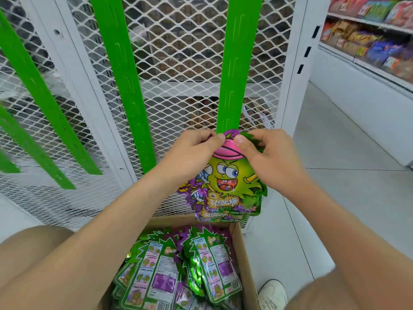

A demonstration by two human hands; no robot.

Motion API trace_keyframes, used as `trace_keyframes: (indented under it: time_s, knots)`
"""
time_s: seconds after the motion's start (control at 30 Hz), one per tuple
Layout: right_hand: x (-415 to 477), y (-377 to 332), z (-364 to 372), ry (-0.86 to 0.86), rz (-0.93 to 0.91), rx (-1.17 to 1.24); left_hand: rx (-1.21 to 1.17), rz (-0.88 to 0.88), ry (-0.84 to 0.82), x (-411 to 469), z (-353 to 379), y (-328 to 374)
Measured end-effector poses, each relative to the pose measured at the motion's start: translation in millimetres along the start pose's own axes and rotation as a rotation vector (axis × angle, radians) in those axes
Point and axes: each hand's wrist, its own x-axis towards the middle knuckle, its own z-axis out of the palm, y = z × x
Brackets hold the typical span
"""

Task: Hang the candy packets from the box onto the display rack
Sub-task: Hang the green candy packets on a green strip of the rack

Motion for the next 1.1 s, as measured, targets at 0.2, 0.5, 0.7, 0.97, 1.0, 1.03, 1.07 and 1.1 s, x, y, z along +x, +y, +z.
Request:
trace_keyframes:
  time_s: [0.2,0.5,0.7,0.97,1.0,1.03,1.07,1.1]
  knots:
    - [-4.6,-4.6,8.4,0.034,0.0,-0.139,-0.03,-0.002,-0.002,-4.0,-4.1,-6.3]
    - [-17.4,-13.8,13.3,0.061,-0.111,-0.204,0.051,0.086,0.08,-11.7,-11.8,-9.6]
    - [-19.0,-16.8,15.9,0.169,-0.104,-0.157,0.009,0.008,0.07,-16.7,-16.3,-0.9]
    - [-15.3,-19.2,17.7,0.163,-0.034,-0.106,-0.068,-0.024,-0.009,-17.0,-19.3,2.2]
    - [-15.2,-19.7,18.0,0.162,-0.036,-0.094,-0.085,-0.045,-0.024,-17.5,-19.7,3.4]
    - [-15.1,-20.2,18.4,0.157,-0.042,-0.09,-0.096,-0.06,-0.036,-17.8,-19.8,4.2]
    - [-15.3,-20.8,18.5,0.149,-0.048,-0.088,-0.103,-0.067,-0.044,-18.3,-20.0,4.8]
    - [-15.3,-21.4,18.6,0.138,-0.049,-0.084,-0.108,-0.07,-0.049,-18.4,-20.1,4.8]
